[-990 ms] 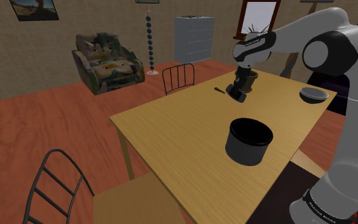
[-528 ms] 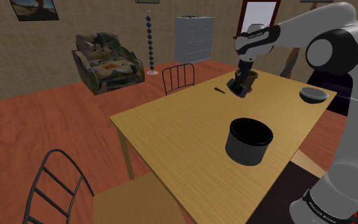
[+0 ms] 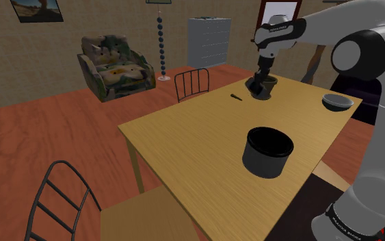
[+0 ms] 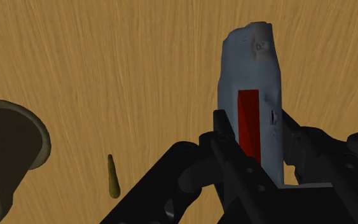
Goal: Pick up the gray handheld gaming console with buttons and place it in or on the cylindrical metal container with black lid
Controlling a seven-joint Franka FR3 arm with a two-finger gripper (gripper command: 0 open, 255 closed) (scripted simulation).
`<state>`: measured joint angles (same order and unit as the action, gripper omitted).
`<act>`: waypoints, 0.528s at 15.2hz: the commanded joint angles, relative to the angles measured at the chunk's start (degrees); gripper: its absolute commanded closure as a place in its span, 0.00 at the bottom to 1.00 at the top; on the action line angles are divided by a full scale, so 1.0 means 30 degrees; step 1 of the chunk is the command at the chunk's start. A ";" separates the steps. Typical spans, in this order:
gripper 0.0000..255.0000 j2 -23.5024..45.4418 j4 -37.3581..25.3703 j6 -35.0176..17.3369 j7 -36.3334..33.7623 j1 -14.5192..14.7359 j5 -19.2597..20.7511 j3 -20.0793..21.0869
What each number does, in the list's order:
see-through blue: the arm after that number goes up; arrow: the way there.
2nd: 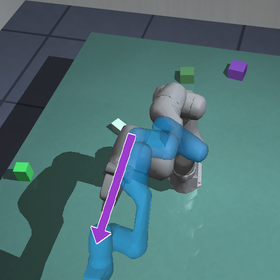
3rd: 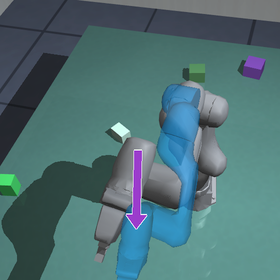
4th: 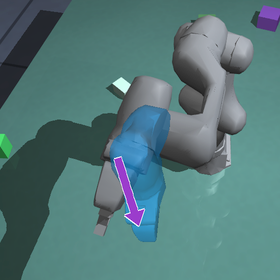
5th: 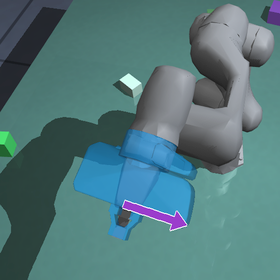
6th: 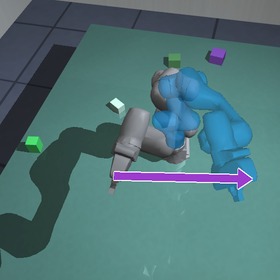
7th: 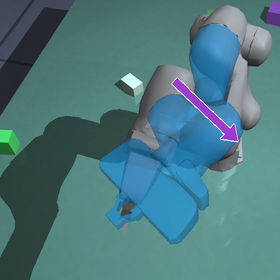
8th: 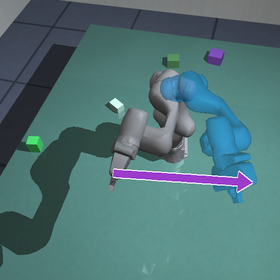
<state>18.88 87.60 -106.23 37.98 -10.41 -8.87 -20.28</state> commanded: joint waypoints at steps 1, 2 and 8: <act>1.00 -0.0094 -0.0380 0.0469 -0.0038 -0.0013 0.0044 -0.0021; 1.00 -0.0106 -0.0622 0.0720 -0.0055 -0.0026 0.0055 -0.0029; 1.00 -0.3515 0.3347 -0.0097 -0.1199 0.1095 0.1257 0.0047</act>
<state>10.88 94.15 -105.34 35.23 -7.91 -5.99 -20.23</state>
